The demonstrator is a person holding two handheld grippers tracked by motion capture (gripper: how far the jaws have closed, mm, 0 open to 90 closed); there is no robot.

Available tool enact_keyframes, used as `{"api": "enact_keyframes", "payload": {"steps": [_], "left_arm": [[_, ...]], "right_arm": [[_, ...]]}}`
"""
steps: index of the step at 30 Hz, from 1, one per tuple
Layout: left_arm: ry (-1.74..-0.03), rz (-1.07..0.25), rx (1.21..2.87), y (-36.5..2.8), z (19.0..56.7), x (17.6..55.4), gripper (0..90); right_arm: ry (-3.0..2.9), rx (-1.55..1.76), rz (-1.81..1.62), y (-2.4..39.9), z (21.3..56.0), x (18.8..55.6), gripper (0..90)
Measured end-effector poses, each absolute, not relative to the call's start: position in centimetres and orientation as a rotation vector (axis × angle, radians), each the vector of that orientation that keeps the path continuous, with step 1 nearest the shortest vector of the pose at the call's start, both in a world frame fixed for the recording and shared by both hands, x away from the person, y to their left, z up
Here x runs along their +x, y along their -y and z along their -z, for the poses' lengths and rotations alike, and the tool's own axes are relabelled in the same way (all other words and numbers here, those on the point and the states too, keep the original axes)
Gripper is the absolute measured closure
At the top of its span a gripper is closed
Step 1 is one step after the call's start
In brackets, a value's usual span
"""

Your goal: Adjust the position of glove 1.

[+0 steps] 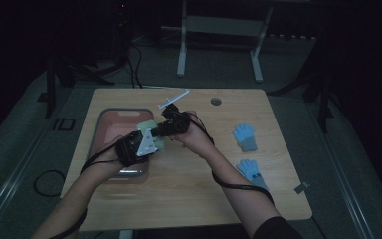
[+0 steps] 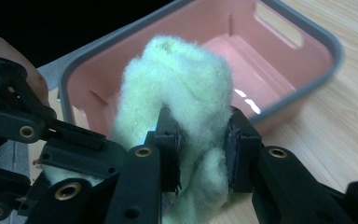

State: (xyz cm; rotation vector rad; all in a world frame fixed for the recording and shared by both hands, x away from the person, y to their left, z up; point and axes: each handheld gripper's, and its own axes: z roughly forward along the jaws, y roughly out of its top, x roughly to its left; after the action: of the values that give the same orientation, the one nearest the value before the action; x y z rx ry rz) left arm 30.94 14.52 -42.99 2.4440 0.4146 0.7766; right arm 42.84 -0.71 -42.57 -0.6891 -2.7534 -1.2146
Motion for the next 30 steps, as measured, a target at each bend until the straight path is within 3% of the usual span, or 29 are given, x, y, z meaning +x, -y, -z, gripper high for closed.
{"api": "enact_keyframes", "payload": {"steps": [16, 30], "left_arm": [[-0.551, -0.785, 2.456, -21.0, 43.9, 29.6, 72.6], [-0.563, -0.708, 2.549, -21.4, 47.9, 31.3, 72.2]], "right_arm": [[2.751, -0.555, 1.188, -7.3, 43.4, 42.5, 70.7], [2.758, -0.623, 1.109, -8.4, 47.2, 43.2, 70.7]]}}
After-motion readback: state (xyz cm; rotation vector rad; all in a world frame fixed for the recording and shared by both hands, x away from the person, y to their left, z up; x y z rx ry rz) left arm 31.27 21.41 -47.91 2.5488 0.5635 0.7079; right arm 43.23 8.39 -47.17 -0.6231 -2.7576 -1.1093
